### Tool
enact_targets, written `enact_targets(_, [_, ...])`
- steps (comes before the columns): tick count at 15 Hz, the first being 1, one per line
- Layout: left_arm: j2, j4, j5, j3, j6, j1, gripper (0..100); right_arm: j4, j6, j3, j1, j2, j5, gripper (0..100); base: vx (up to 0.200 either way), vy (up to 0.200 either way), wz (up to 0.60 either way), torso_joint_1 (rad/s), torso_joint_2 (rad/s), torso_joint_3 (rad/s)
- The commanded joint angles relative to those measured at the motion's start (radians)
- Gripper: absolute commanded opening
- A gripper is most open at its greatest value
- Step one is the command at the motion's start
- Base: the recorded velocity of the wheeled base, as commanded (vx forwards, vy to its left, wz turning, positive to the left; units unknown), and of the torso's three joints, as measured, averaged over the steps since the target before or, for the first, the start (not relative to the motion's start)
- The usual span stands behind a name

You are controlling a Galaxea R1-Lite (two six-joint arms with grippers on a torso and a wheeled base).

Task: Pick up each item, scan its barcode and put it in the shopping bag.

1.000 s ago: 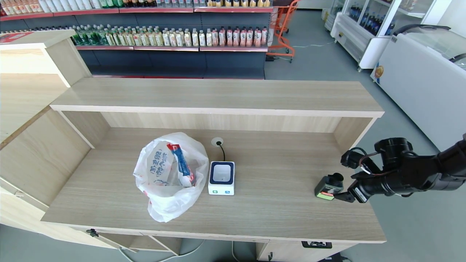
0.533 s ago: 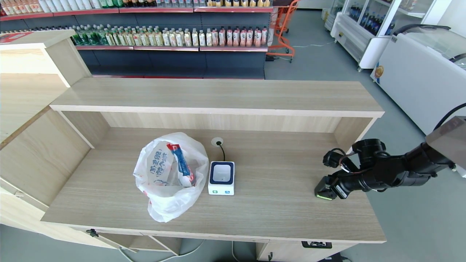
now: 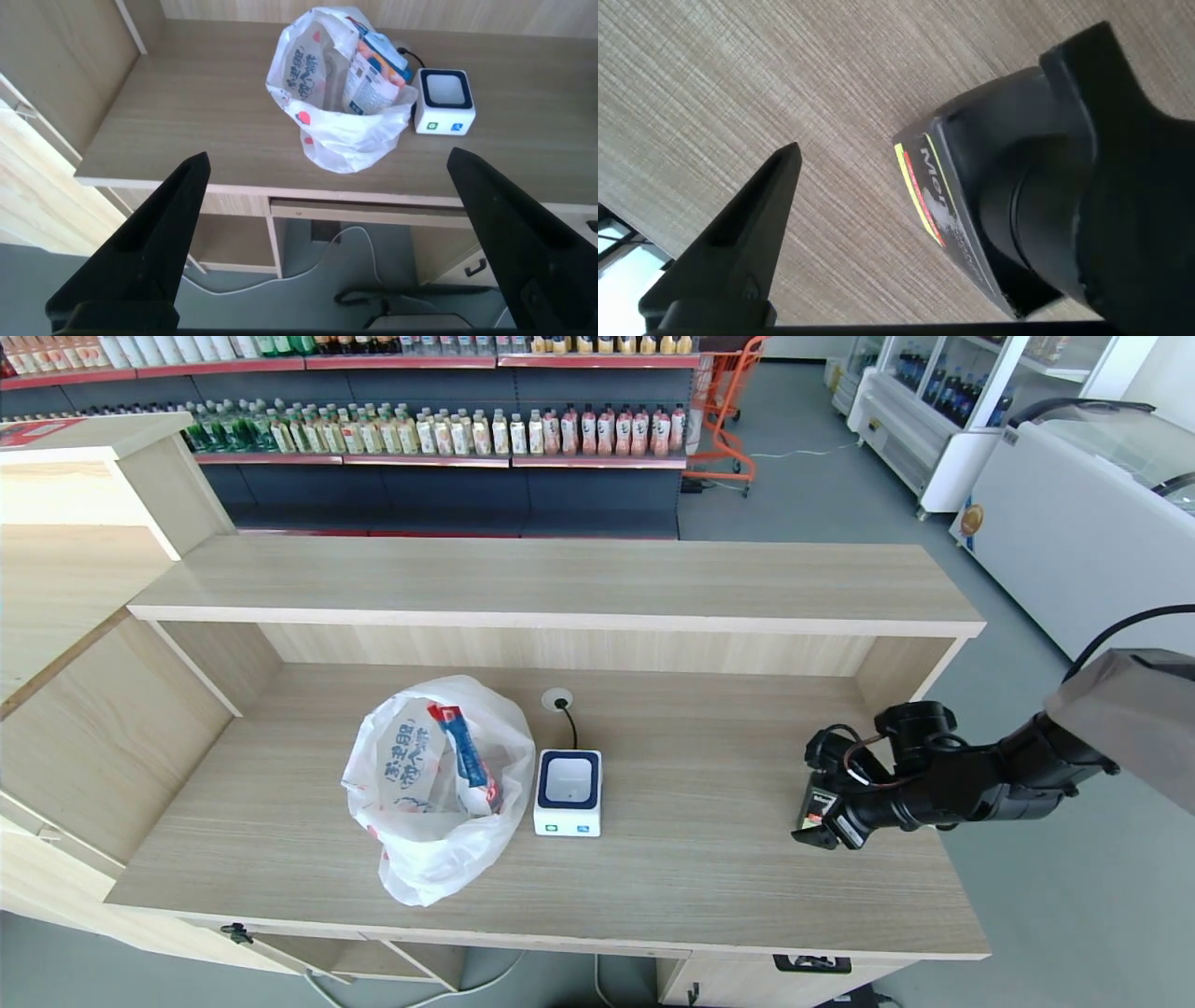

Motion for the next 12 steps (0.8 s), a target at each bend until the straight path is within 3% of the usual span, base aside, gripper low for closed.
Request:
enact_targets(1, [0.0, 0.0, 0.0, 0.0, 0.0, 0.0, 100, -0.008, 0.0, -0.003, 0.015, 0.001, 0.01, 0, 0.0, 0.0, 0.0, 0.0, 0.0, 0.0])
enact_targets(9, [0.0, 0.0, 0.0, 0.0, 0.0, 0.0, 100, -0.065, 0.012, 0.002, 0.033, -0.001, 0.056, 0, 0.0, 0.0, 0.0, 0.0, 0.0, 0.0])
enact_targets(12, [0.0, 0.0, 0.0, 0.0, 0.0, 0.0, 100, -0.184, 0.017, 0.048, 0.042, -0.016, 0.07, 0, 0.0, 0.0, 0.0, 0.0, 0.0, 0.0])
